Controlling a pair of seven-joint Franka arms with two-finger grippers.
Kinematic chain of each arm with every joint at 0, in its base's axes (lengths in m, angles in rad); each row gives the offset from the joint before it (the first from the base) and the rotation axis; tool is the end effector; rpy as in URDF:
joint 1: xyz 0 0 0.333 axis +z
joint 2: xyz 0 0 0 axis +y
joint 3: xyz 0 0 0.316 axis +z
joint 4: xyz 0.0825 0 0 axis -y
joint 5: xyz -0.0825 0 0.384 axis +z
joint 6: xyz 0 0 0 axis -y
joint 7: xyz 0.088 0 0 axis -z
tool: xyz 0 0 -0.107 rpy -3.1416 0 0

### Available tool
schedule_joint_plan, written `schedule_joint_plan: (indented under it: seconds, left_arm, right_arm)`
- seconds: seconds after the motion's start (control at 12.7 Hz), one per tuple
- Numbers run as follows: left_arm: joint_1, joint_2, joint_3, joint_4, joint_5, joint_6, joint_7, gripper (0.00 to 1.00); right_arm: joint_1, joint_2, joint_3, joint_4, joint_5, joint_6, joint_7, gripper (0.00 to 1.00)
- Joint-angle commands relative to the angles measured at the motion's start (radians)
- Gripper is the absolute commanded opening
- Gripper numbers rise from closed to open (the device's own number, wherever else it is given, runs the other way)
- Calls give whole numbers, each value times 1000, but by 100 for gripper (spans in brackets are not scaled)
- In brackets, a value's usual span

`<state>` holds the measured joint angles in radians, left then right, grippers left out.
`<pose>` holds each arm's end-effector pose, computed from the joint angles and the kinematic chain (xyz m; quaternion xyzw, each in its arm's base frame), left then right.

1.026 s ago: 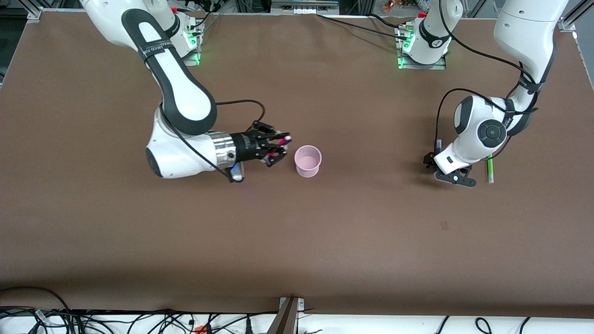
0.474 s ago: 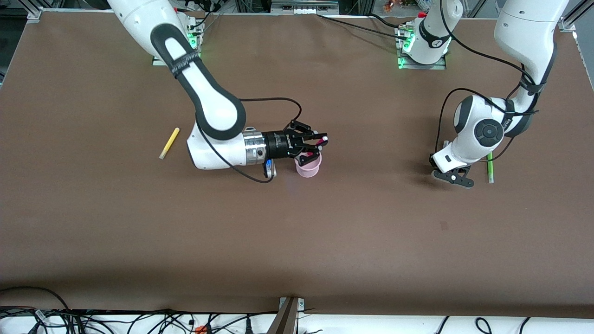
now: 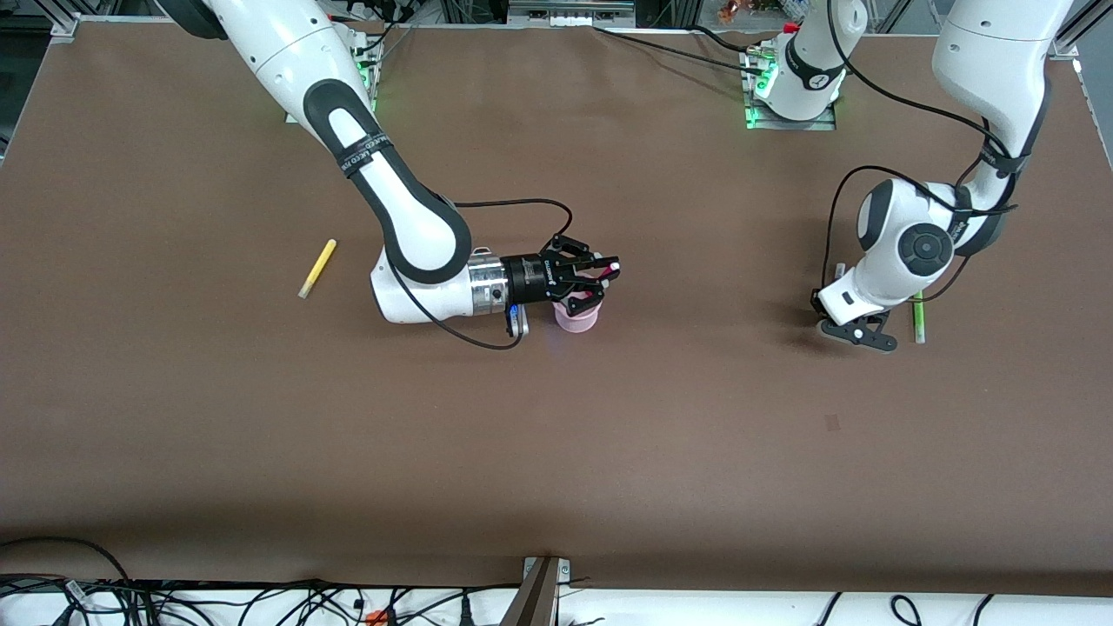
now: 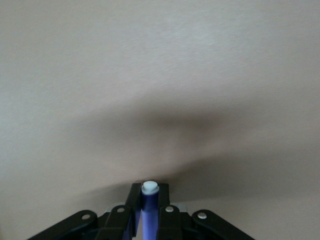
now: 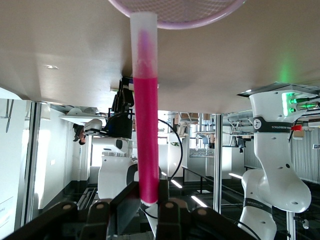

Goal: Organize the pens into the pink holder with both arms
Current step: 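Carry the pink marker over the pink cup and drop it in, then carry the purple marker toward the cup while the right gripper withdraws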

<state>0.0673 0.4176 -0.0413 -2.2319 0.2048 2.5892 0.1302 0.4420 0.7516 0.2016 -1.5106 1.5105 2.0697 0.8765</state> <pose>0.5388 0.0095 0.1769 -0.9890 0.1388 0.0324 0.0402 0.5652 0.4541 0.2571 -0.6237 0.4697 0.4822 0.3973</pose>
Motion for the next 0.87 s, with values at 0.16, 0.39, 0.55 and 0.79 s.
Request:
schedule_joint_plan:
  seconds: [0.16,0.39,0.55,0.79]
  left_arm:
    - [28,-89,-55,21,-69,-12,11,0]
    - [28,-135,-87,72,-180,-76,11,0]
    - [26,-132,-118,197,-325,-260,16,0]
    - [12,-108,-144,354,-506,-420,16,0]
  right_arm:
    - [3,-5,1,-69,23,0,-74,0]
    - [-3,11,-1,-68,22,0,-117,61]
    - [-14,5,-4,-59,13,-3,-122,100]
    - [-39,-35,-16,-37,-80,-7,-110,100]
